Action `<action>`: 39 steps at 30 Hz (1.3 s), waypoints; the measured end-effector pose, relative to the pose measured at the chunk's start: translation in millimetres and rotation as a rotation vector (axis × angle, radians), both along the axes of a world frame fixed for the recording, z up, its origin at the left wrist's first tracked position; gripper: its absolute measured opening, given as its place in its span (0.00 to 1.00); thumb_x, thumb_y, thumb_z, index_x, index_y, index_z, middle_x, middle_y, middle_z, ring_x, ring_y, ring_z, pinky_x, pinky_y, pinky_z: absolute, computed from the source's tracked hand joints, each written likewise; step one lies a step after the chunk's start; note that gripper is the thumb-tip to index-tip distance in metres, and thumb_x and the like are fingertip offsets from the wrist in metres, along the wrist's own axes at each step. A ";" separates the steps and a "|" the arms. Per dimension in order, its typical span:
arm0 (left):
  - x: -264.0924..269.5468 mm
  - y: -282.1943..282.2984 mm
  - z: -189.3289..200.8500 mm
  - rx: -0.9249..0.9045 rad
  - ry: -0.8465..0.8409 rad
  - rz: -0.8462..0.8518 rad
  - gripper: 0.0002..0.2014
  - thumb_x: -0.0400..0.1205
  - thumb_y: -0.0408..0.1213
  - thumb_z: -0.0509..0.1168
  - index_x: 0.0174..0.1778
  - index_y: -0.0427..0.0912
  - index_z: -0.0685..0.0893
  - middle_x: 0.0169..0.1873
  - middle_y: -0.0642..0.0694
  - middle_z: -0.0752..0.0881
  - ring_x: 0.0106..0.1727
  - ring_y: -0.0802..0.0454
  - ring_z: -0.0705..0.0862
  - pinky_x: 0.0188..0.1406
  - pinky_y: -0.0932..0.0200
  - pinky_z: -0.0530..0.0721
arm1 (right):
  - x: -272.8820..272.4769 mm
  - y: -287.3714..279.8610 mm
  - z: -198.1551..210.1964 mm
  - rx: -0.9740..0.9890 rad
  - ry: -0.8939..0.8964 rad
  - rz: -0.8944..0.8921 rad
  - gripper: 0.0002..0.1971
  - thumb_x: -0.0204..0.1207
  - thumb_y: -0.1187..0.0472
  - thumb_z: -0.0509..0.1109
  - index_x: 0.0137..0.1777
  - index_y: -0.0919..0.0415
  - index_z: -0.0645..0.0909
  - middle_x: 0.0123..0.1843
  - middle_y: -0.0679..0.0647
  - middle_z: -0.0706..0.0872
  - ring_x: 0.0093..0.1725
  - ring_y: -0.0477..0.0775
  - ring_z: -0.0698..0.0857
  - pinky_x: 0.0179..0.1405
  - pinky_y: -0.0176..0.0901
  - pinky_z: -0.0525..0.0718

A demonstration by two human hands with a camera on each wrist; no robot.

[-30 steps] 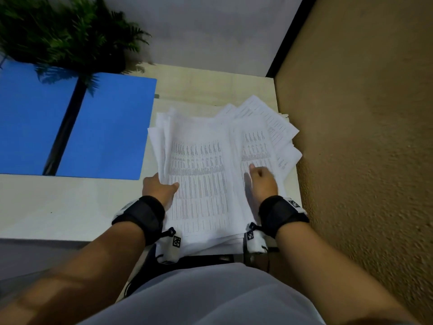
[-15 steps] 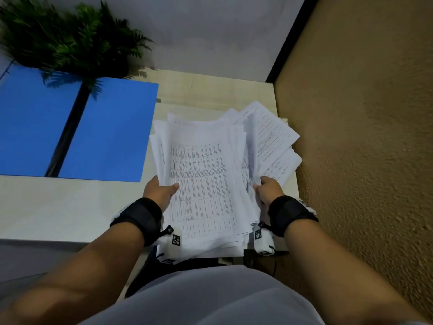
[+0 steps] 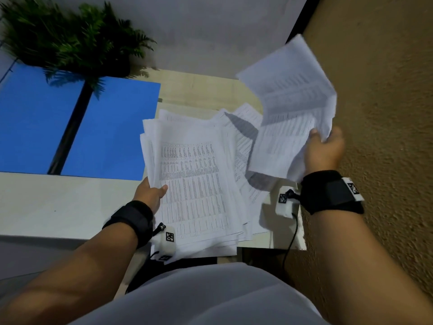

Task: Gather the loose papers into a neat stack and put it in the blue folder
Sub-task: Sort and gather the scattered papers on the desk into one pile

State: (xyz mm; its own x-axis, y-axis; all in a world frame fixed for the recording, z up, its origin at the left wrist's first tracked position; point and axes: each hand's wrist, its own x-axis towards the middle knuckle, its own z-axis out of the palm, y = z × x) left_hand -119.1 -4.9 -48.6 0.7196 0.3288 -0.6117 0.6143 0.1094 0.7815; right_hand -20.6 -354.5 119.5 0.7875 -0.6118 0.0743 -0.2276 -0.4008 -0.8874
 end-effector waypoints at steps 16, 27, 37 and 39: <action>2.3 9.4 -6.2 -0.008 0.011 -0.033 0.25 0.78 0.27 0.72 0.72 0.39 0.78 0.60 0.43 0.85 0.63 0.41 0.83 0.71 0.45 0.77 | 9.8 67.5 -90.4 0.520 0.273 -0.150 0.18 0.76 0.75 0.67 0.58 0.54 0.74 0.56 0.51 0.78 0.51 0.53 0.79 0.44 0.34 0.82; 5.7 11.8 8.4 -0.018 0.063 -0.114 0.25 0.79 0.30 0.73 0.73 0.38 0.77 0.65 0.40 0.85 0.66 0.40 0.83 0.71 0.46 0.77 | -13.0 58.6 79.0 0.093 -0.461 0.242 0.13 0.76 0.72 0.67 0.42 0.51 0.74 0.40 0.41 0.82 0.40 0.31 0.82 0.48 0.29 0.82; 11.0 15.2 23.2 -0.220 0.177 -0.070 0.64 0.50 0.88 0.58 0.82 0.55 0.67 0.79 0.55 0.69 0.80 0.49 0.67 0.82 0.41 0.61 | -50.8 113.1 -60.4 -0.174 0.383 0.466 0.08 0.84 0.64 0.60 0.57 0.65 0.77 0.49 0.57 0.84 0.49 0.57 0.83 0.45 0.36 0.79; 6.4 14.3 29.1 -0.234 0.117 -0.104 0.60 0.54 0.85 0.62 0.81 0.55 0.69 0.78 0.54 0.73 0.80 0.49 0.68 0.80 0.43 0.63 | -57.8 122.3 -80.1 -0.247 0.497 0.473 0.05 0.83 0.65 0.57 0.53 0.64 0.74 0.46 0.56 0.80 0.45 0.56 0.80 0.42 0.40 0.74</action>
